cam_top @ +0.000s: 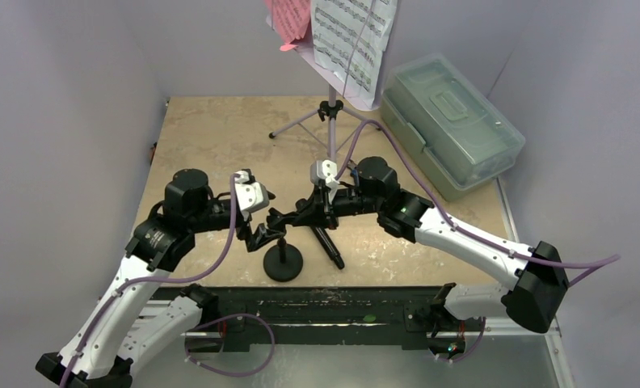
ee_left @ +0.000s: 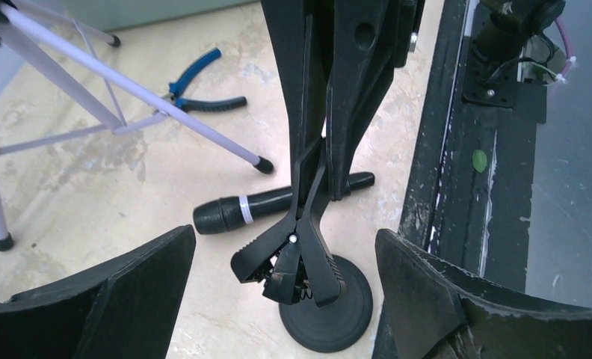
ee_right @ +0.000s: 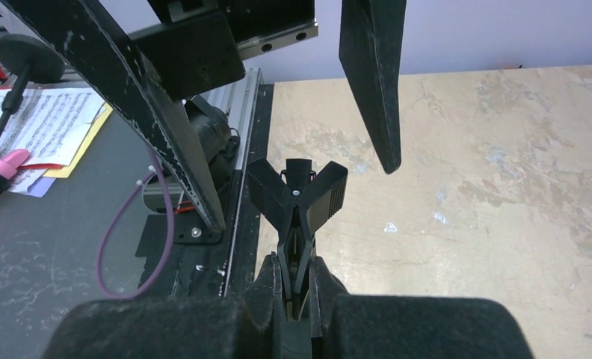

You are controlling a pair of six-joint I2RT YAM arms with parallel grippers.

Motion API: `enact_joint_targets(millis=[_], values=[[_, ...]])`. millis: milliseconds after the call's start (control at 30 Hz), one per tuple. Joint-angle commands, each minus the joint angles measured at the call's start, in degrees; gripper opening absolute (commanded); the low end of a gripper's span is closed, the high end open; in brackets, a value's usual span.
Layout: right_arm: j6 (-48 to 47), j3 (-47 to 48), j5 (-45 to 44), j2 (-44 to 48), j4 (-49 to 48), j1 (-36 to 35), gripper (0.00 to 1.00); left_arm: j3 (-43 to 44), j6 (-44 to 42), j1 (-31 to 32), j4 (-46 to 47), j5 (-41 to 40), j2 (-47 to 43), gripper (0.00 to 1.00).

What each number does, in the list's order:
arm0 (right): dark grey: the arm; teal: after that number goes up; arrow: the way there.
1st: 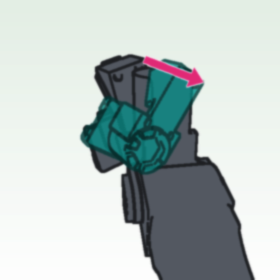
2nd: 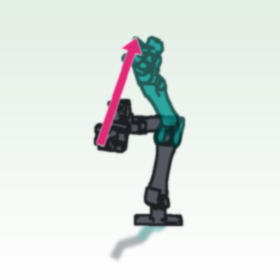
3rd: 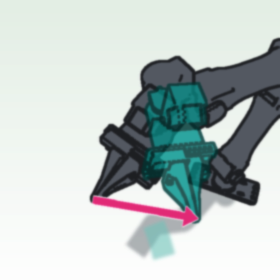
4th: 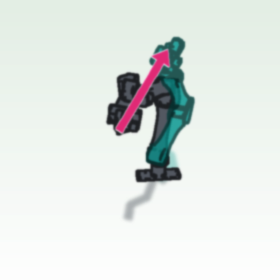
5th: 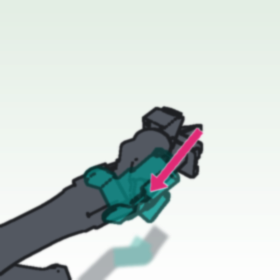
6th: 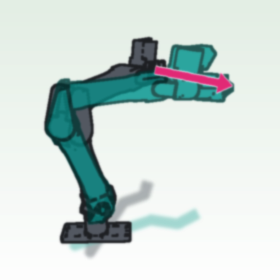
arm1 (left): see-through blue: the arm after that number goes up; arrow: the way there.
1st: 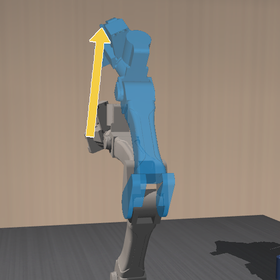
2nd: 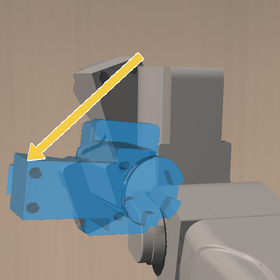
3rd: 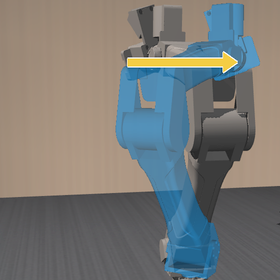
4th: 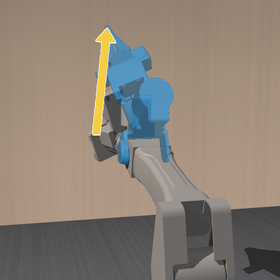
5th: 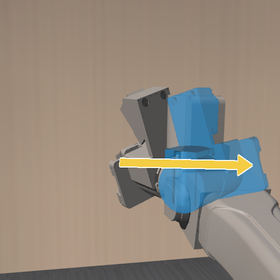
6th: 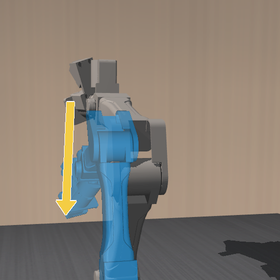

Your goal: Set up the instrument practice props

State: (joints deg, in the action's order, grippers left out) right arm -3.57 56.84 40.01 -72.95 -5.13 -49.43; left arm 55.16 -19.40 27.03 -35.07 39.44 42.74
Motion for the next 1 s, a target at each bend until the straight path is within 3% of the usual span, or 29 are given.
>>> enact_joint_targets(millis=[0,500,733,833,900,933,967], values=[[-1.21,-0.59,-0.55,2.24,0.60,0.21,0.00,1.16,-1.43,1.23,-3.32,-1.39,0.43,0.91],[-1.25,-0.07,0.32,2.10,0.74,0.21,0.00,-0.50,-1.29,1.52,0.35,0.57,1.88,0.87],[-1.10,0.12,0.66,1.92,0.74,0.21,0.00,-1.32,-2.02,2.04,-0.32,-0.20,1.76,0.75],[-1.11,0.11,0.68,1.93,0.66,0.22,0.00,-1.20,-2.28,2.24,-0.45,-1.30,2.27,0.60],[-1.13,0.11,0.73,1.93,0.57,0.22,0.00,-1.19,-2.56,2.33,-0.40,-2.88,2.43,0.15],[-1.06,0.07,0.69,1.94,0.50,0.21,0.00,-1.25,-2.76,2.32,-0.41,-3.69,2.32,0.04],[-0.96,0.03,0.68,1.98,0.43,0.22,0.00,-1.24,-3.26,2.33,-0.79,-3.89,2.20,0.00]])
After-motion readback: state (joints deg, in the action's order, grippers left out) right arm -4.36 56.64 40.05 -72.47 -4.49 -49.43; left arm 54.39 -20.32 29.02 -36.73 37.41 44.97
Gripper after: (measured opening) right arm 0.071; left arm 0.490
